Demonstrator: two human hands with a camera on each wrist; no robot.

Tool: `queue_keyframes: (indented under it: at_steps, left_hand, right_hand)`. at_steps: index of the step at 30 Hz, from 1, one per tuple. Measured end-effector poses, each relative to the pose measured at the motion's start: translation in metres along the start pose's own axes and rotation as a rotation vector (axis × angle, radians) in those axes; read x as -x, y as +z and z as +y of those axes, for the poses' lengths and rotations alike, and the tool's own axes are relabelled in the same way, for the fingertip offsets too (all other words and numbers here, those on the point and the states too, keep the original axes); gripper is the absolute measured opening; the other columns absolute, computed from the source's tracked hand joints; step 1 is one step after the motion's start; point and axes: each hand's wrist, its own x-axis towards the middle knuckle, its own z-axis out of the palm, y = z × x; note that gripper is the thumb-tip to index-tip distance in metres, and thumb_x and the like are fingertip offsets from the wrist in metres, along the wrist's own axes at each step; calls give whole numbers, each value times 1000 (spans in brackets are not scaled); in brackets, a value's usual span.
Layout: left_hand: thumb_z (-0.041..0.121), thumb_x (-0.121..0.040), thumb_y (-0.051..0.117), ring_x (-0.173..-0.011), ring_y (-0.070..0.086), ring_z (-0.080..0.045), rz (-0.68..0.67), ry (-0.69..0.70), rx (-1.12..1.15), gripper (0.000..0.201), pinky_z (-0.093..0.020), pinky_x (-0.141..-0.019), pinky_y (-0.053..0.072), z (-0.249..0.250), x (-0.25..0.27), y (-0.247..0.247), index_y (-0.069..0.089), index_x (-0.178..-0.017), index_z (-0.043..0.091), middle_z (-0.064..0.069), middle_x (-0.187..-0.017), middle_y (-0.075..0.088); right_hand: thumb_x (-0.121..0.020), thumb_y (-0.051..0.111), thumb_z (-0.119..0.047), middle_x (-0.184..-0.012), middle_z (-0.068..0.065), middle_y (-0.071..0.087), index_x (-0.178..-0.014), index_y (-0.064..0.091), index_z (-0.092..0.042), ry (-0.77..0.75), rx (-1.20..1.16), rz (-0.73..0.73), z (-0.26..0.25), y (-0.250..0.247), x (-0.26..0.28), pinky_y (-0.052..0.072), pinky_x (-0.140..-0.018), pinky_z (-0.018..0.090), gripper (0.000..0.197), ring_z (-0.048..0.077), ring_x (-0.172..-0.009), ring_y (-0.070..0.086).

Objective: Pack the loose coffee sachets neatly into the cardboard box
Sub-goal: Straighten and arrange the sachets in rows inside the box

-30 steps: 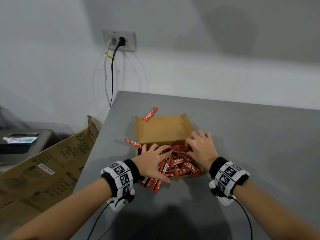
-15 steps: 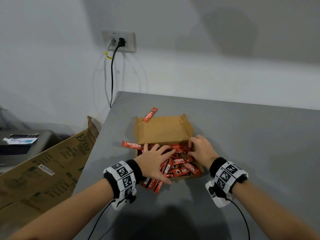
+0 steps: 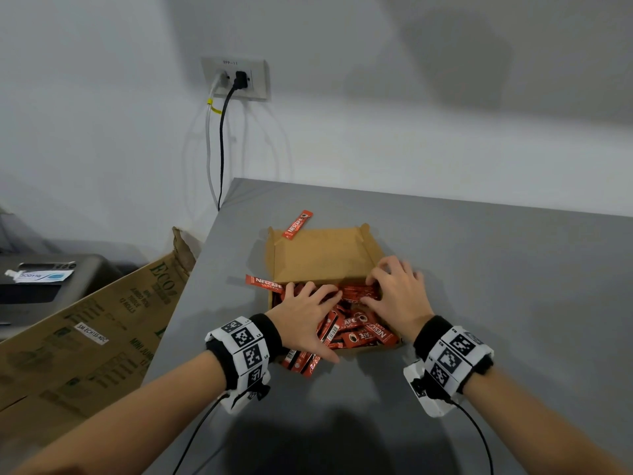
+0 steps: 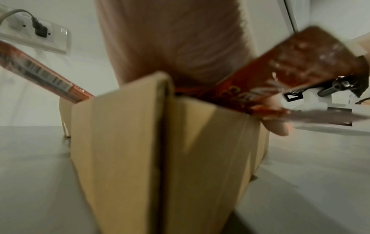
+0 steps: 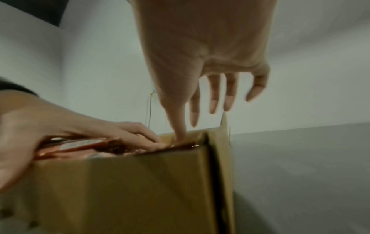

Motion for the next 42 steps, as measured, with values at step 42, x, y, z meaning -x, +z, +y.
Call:
queue_keyframes:
  at_steps: [42]
  left_hand:
    - [77,-65,58,-131,18,-22,-29,-17,85,114,-51,-113,13,-1,1,-3,9,-149,17,4,-152,9]
  right_hand:
    - [-82,61,-8,-98,-2,64,-100,68,-14,-231,-148,-505,-5,-12,-9,43,-77,17,21,7,-85,55]
